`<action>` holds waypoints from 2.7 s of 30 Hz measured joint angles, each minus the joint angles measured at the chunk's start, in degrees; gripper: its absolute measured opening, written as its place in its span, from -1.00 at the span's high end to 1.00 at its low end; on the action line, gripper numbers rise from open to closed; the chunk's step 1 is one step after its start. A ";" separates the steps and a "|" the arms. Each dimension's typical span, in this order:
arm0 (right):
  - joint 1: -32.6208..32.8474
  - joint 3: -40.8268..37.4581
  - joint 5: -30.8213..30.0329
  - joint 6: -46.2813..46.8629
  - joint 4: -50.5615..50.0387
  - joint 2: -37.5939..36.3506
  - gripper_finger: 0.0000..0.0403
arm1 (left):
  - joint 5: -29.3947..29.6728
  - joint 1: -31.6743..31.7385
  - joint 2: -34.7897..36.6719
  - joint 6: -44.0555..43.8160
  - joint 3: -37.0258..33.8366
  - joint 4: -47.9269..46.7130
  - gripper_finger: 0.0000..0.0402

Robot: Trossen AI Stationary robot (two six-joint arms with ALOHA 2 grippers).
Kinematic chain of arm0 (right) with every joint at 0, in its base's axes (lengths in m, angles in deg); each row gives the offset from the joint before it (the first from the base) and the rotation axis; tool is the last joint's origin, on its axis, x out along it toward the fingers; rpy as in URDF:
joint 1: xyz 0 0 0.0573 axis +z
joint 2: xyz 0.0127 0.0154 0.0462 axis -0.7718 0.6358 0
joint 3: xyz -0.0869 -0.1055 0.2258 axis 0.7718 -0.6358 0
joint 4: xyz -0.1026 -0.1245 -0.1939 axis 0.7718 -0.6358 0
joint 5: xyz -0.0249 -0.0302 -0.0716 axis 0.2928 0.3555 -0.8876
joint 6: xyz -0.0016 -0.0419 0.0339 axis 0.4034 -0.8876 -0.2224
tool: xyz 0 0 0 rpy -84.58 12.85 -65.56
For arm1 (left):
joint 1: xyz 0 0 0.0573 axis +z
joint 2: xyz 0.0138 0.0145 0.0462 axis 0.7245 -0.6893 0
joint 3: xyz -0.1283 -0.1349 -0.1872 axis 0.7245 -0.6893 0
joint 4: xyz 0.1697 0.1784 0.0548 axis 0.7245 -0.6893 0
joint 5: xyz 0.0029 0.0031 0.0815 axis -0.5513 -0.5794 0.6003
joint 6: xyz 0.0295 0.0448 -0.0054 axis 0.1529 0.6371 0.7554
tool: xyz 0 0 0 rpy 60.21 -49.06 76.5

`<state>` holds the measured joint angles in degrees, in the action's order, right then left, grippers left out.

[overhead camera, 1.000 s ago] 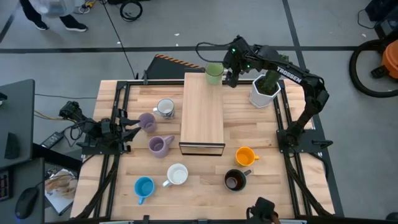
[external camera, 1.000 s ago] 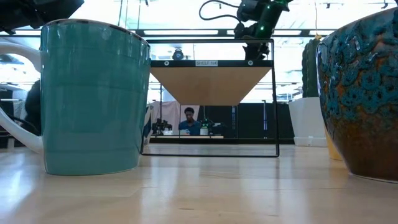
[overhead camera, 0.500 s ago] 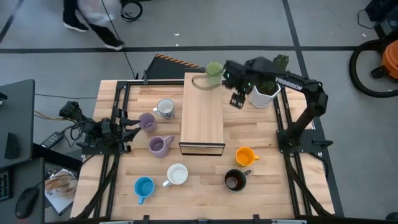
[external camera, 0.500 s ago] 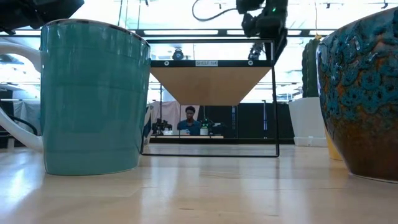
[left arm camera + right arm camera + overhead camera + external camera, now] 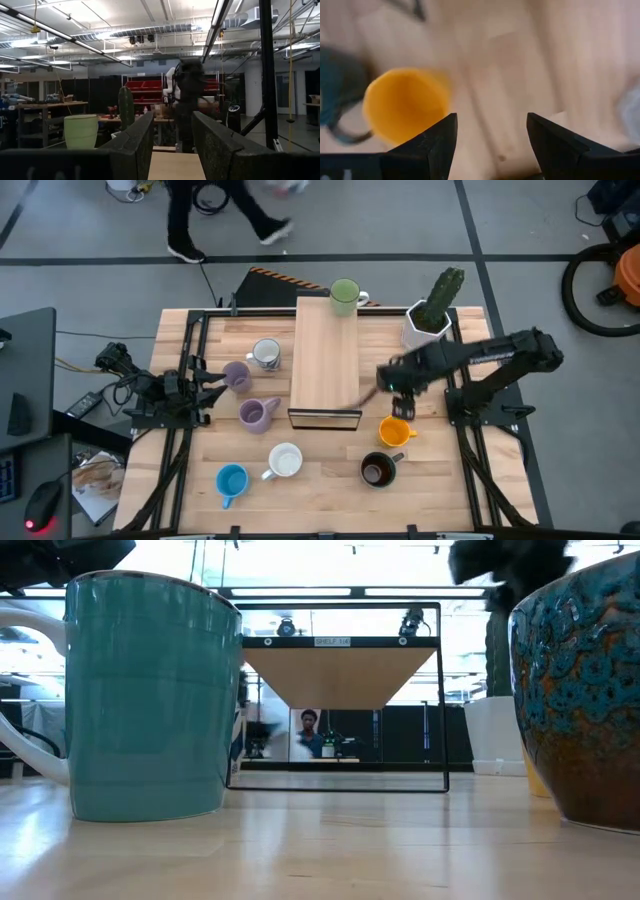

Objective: Place coffee mugs
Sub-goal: Put the yellow mug on the shelf

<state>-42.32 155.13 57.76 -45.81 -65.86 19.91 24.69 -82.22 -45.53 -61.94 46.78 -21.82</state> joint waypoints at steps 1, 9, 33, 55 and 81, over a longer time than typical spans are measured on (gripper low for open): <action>2.13 -0.76 0.45 1.35 0.78 0.03 -0.21 | 0.00 -0.01 -0.01 -0.08 0.00 0.00 0.31; 15.55 0.02 0.65 8.98 3.31 5.73 -0.20 | 0.00 -0.01 0.00 -0.20 0.00 0.00 0.31; 25.20 -22.47 -2.85 27.82 16.26 -8.73 0.02 | 0.00 0.00 -0.01 1.28 0.00 0.33 0.31; 25.23 -32.30 -8.18 25.35 30.26 -10.47 0.32 | 0.00 -0.02 0.01 1.26 0.00 0.29 0.31; 15.20 -24.10 -11.66 20.65 11.12 -14.35 0.70 | 0.00 -0.02 0.01 1.21 0.00 0.29 0.31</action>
<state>-27.12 131.04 46.10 -25.16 -54.73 5.56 24.69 -82.24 -45.51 -60.73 46.78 -21.53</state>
